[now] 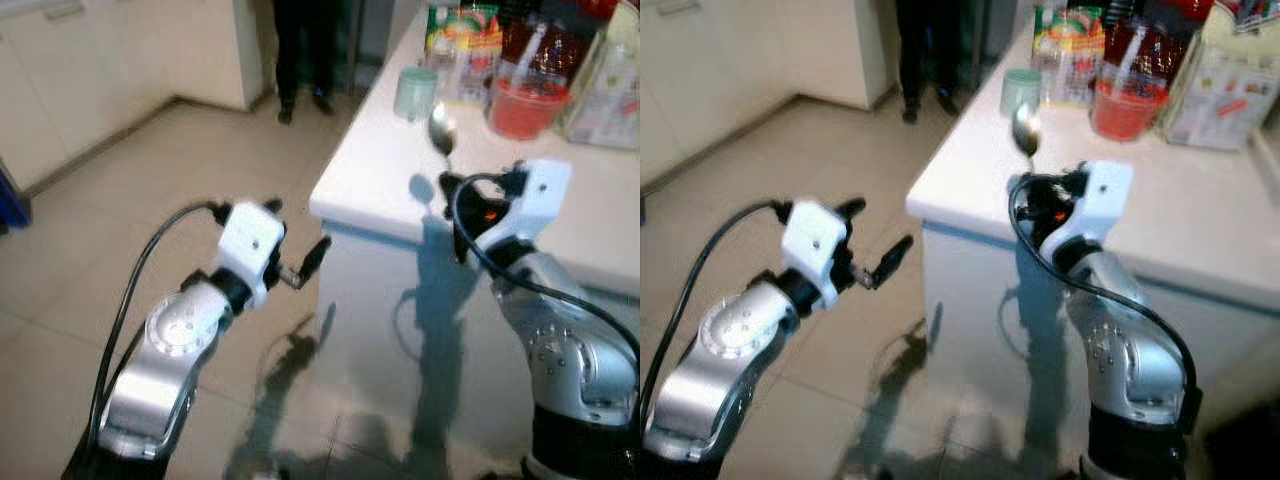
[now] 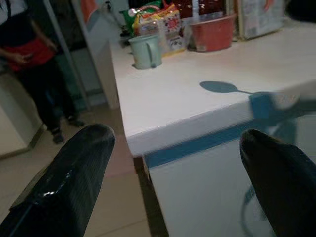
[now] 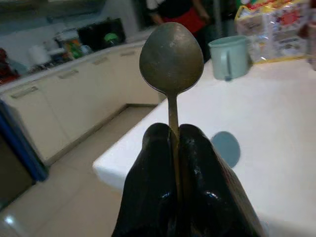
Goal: Setting the table
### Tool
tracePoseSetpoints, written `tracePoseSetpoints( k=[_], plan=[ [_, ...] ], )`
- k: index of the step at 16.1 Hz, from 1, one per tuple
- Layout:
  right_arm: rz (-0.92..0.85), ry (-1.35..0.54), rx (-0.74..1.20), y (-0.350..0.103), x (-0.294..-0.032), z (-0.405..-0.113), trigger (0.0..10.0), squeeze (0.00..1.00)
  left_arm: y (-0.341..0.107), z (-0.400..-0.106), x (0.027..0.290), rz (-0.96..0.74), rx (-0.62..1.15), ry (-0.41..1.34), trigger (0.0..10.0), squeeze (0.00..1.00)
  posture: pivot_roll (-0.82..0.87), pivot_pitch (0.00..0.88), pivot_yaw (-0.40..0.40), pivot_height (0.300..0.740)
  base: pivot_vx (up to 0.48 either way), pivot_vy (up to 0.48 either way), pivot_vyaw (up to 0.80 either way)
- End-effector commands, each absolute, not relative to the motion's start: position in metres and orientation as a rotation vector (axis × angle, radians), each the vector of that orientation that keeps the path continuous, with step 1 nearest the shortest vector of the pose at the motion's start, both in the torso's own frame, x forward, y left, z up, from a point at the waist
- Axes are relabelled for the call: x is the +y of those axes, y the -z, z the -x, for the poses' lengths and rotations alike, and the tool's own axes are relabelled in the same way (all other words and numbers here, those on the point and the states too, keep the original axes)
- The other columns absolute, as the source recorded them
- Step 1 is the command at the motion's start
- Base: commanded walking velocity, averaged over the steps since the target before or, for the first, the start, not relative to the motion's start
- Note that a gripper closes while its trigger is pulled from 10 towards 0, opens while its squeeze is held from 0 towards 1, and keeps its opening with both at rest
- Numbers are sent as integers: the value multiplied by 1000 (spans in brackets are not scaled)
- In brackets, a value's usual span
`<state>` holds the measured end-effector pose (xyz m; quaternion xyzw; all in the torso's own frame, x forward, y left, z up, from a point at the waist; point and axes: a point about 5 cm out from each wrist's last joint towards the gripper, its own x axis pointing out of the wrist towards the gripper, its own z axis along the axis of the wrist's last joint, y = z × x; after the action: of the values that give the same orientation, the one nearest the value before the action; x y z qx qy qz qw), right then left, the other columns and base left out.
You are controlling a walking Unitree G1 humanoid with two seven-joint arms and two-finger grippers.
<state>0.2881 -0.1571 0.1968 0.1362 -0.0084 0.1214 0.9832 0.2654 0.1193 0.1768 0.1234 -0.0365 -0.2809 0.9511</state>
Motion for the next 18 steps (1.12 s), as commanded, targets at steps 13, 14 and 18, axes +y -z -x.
tracePoseSetpoints(
  k=[13,14,18],
  plan=[
    [-146,-122,31,-168,-170,-282,10000,0,-166,-285,139,-188,-55,303,10000,0,29,0,-28,740,0,-144,-147],
    [-140,-114,33,-168,-172,-283,10000,0,-166,-286,138,-187,-57,300,10000,0,26,0,-28,740,0,-409,0],
    [-116,-93,31,-167,-178,-285,10000,0,-165,-286,135,-188,-57,302,10000,0,24,0,-29,740,0,-408,0]
  ],
)
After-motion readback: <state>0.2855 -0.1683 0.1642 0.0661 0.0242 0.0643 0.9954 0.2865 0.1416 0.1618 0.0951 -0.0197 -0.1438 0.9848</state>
